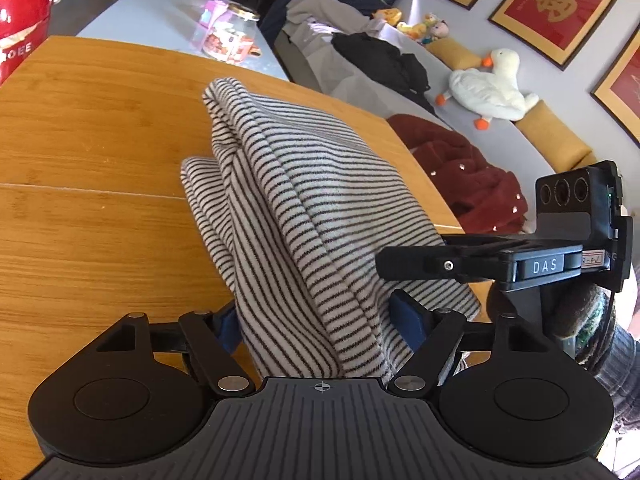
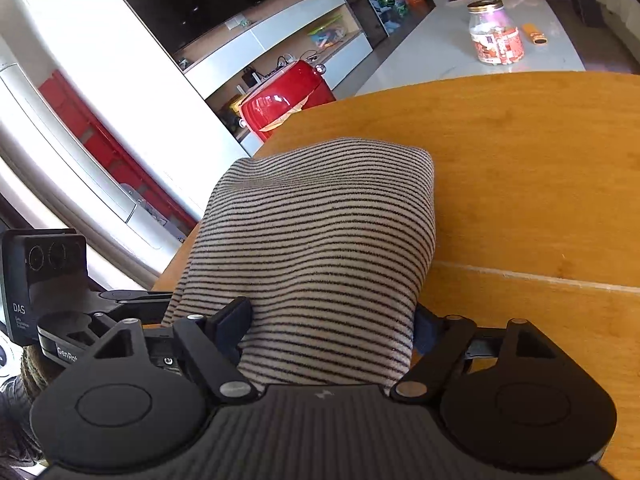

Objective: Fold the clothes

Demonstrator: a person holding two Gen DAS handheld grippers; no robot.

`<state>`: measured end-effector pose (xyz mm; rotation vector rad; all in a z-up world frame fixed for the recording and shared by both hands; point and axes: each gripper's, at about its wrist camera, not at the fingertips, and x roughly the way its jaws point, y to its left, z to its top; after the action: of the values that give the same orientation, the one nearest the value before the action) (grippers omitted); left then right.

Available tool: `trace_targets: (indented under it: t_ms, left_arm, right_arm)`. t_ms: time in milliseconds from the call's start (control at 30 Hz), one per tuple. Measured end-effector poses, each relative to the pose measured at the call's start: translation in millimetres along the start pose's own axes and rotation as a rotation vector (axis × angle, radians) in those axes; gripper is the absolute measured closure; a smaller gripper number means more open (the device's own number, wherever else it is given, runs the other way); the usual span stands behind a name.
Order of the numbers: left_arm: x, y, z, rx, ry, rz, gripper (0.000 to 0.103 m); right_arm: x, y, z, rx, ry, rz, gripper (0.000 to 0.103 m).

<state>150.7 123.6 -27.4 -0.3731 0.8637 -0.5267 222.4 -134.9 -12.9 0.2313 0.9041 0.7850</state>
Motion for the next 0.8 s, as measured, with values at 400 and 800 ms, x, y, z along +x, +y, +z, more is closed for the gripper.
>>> trace_targets:
  t_ms: [400, 800]
  left_arm:
    - [-4.9, 98.5, 81.6, -0.093, -0.162, 0.145, 0.028]
    - [-53.5, 68.2, 146.5, 0.094, -0.370, 0.153, 0.032]
  right_arm:
    - [128.6, -1.9, 112.3, -0.018, -0.070, 0.037, 0.028]
    - [62.9, 63.2, 82.9, -0.382, -0.283, -0.133, 0.019]
